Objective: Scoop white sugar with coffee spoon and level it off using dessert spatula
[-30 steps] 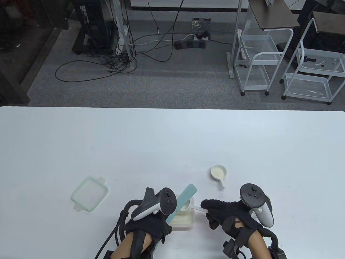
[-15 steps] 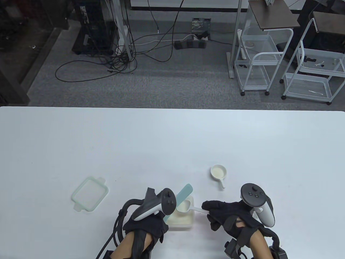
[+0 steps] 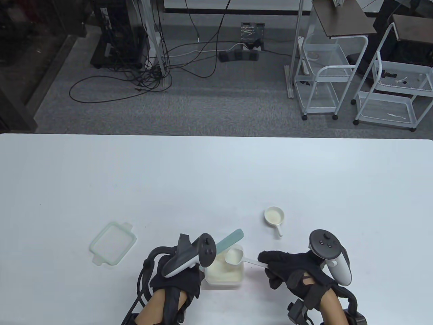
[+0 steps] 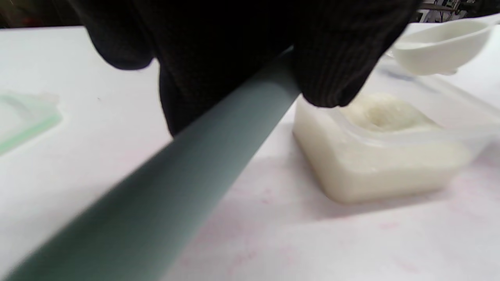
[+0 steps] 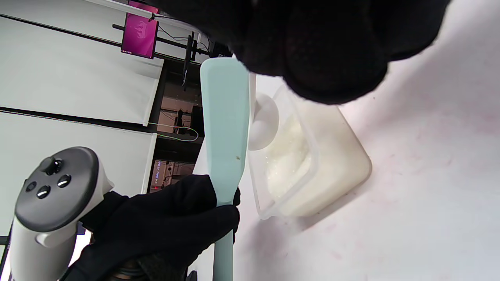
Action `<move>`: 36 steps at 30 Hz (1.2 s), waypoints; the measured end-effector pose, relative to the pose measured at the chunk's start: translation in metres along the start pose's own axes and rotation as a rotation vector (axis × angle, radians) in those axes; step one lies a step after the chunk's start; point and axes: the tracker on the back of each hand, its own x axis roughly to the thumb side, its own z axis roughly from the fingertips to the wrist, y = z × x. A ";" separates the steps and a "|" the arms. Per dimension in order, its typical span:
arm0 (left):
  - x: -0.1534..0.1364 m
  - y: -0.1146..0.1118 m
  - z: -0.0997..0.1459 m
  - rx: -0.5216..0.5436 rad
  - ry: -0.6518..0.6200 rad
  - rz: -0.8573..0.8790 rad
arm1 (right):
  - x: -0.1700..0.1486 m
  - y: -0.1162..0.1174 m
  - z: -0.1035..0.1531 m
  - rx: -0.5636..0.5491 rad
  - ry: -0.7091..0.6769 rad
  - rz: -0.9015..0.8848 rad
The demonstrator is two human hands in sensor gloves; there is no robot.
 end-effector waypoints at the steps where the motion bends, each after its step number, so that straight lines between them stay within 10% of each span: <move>1: -0.001 0.001 0.000 0.012 0.006 -0.008 | 0.000 -0.001 0.001 0.003 -0.002 -0.002; 12: -0.003 0.003 -0.001 0.074 -0.013 0.015 | 0.001 -0.001 0.002 0.039 -0.008 -0.020; 15: 0.002 -0.005 -0.004 -0.060 -0.009 -0.115 | 0.000 0.000 0.002 0.048 -0.001 -0.014; 18: 0.002 0.001 -0.001 0.094 -0.016 -0.055 | 0.001 0.000 0.002 0.044 -0.009 -0.017; 21: 0.005 -0.004 -0.001 -0.045 0.003 -0.096 | 0.001 -0.001 0.002 0.043 -0.013 -0.020; 36: -0.038 -0.003 -0.020 0.130 0.199 -0.056 | 0.001 -0.001 0.002 0.024 -0.027 -0.021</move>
